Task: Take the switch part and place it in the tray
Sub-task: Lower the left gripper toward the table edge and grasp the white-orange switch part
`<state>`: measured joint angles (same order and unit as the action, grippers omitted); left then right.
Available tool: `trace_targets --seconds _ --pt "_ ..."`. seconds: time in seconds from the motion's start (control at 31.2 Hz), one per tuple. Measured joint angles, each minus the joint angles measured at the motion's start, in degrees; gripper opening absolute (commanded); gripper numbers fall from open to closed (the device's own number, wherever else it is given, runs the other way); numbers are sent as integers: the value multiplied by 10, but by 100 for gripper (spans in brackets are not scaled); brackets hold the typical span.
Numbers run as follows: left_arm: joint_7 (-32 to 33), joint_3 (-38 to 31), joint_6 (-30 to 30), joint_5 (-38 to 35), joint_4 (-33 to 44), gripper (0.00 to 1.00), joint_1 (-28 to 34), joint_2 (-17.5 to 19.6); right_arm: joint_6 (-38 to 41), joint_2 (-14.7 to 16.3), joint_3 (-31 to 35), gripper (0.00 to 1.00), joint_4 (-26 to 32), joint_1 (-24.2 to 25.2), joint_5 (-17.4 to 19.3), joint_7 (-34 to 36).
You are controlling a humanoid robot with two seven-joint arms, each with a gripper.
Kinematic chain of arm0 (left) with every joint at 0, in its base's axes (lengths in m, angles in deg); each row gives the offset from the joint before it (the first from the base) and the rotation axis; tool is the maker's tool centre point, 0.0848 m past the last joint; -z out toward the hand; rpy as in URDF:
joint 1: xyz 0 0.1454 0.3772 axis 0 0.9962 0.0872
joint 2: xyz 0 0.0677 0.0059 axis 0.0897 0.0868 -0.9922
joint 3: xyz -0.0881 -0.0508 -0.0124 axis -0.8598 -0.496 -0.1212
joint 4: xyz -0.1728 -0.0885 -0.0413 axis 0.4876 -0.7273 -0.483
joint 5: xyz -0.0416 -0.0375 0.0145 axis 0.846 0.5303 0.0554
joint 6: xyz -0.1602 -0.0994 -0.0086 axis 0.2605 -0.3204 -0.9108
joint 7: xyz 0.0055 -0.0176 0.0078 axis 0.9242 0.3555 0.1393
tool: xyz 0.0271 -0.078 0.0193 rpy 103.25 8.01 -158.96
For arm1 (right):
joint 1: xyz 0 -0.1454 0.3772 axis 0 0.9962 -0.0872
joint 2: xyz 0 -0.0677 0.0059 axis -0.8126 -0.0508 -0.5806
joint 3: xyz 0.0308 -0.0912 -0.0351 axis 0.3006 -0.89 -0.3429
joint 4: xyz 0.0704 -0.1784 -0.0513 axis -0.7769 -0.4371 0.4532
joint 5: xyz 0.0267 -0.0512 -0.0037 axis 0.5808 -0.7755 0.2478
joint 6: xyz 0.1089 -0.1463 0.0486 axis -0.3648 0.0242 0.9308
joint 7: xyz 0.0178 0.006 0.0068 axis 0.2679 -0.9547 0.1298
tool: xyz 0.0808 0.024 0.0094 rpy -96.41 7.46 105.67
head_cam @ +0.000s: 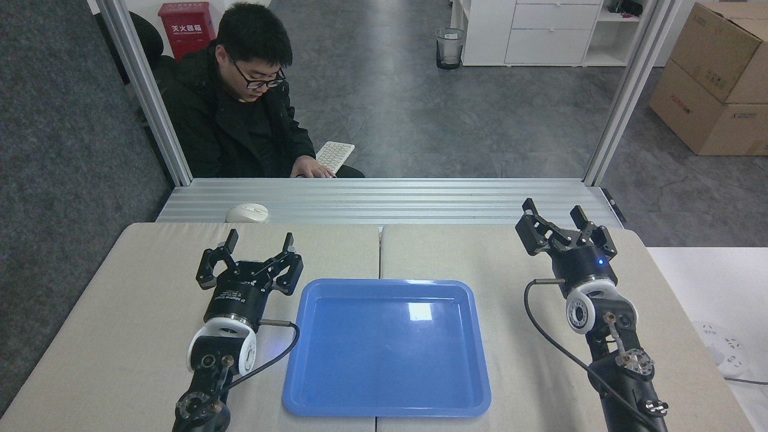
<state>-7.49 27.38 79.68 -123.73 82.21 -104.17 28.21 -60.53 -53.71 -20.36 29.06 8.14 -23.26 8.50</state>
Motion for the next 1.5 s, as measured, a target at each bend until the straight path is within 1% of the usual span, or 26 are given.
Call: trace_targets --seconds 0.35,0.74,0.93,1.09,1.31,1.5 --pt "-11 0 -1 0 -8 100 7 -1 0 -1 0 100 0 0 -1 0" --pt "-31 0 -4 -2 -21 100 22 9 0 -1 1 100 0 0 -1 0" --pt "-63 0 -31 -2 -36 100 39 22 0 -1 1 100 0 0 0 0" --pt "-88 -3 -40 -2 -48 100 60 36 0 0 1 100 0 0 0 0" --pt "-102 -10 -41 -1 -59 100 88 49 -1 0 1 100 0 0 0 0" --pt "-104 -8 -38 -2 -73 100 100 57 -1 1 1 100 0 -1 0 0"
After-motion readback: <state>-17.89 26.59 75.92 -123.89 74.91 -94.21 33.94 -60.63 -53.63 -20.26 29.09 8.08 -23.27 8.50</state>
